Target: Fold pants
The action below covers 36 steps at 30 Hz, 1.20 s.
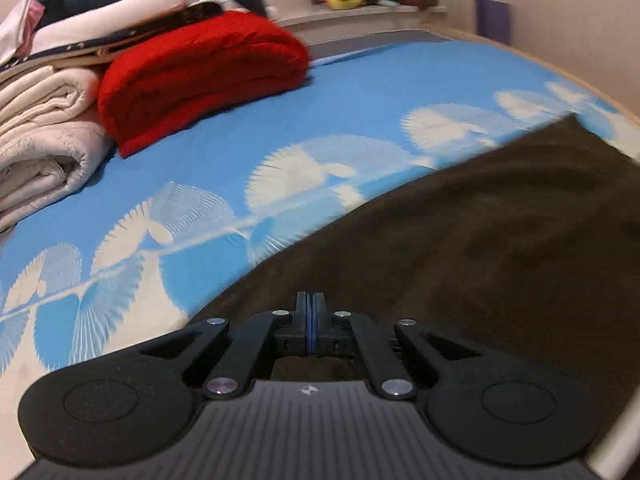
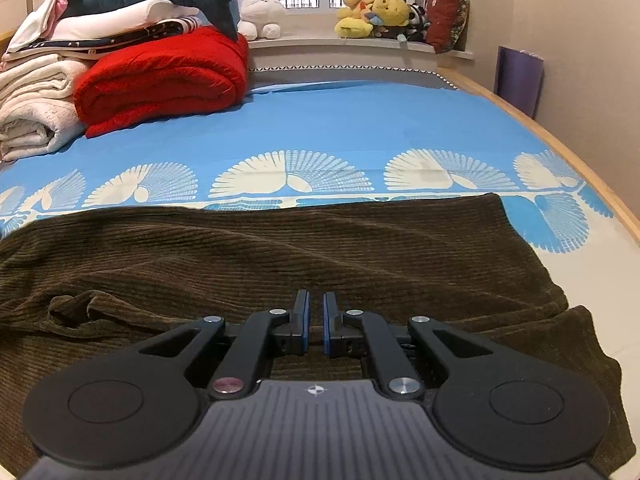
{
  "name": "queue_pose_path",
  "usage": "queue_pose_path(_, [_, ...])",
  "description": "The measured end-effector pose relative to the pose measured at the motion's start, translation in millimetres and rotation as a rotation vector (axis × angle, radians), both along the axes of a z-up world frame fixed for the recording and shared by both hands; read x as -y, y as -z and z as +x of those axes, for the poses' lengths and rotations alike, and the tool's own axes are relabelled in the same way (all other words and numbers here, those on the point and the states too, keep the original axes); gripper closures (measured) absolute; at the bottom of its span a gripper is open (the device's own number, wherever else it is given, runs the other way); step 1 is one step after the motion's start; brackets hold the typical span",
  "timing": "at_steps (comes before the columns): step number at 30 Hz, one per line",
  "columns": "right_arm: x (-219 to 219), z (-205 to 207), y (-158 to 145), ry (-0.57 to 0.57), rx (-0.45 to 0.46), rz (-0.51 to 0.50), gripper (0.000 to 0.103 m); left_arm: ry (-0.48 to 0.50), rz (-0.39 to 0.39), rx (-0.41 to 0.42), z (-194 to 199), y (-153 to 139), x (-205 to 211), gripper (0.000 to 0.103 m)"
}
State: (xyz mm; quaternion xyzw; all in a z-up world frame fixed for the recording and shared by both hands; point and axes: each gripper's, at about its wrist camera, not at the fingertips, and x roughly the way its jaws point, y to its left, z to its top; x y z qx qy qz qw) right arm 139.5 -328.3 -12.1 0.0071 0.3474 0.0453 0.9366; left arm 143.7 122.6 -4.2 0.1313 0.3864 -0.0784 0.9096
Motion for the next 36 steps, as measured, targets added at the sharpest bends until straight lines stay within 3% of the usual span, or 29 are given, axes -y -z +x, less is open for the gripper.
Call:
queue_pose_path(4, [1, -16, -2, 0.004, 0.001, -0.007, 0.097, 0.03, -0.042, -0.078, -74, -4, 16, 0.103])
queue_pose_path(7, [2, -28, -3, 0.007, 0.001, -0.014, 0.097, -0.027, -0.164, -0.108, -97, 10, 5, 0.103])
queue_pose_path(9, [3, -35, -3, 0.019, -0.009, -0.008, 0.097, -0.123, -0.235, -0.178, -93, 25, -10, 0.102])
queue_pose_path(14, [-1, -47, -3, 0.023, -0.023, -0.019, 0.096, -0.205, -0.334, -0.115, -71, 9, -32, 0.097])
queue_pose_path(17, [-2, -49, -5, 0.012, -0.005, -0.032, 0.096, -0.205, -0.324, -0.081, -40, -2, -38, 0.095])
queue_pose_path(22, [7, -36, -3, 0.039, -0.022, 0.01, 0.095, -0.232, -0.327, -0.039, 30, -6, -51, 0.076])
queue_pose_path(24, [7, -32, -2, 0.036, -0.025, 0.021, 0.095, -0.232, -0.302, -0.049, 59, 5, -52, 0.072])
queue_pose_path(26, [6, -27, -3, 0.022, -0.022, 0.018, 0.095, -0.235, -0.245, -0.063, 88, 21, -51, 0.06])
queue_pose_path(28, [4, -23, -4, 0.003, -0.014, 0.016, 0.095, -0.247, -0.18, -0.076, 114, 40, -52, 0.041])
queue_pose_path(32, [2, -11, -6, -0.02, -0.012, 0.019, 0.095, -0.25, -0.139, -0.129, 160, 75, -57, 0.039])
queue_pose_path(36, [3, -1, -8, -0.029, -0.011, 0.034, 0.095, -0.177, -0.042, -0.247, 199, 107, -58, 0.022])
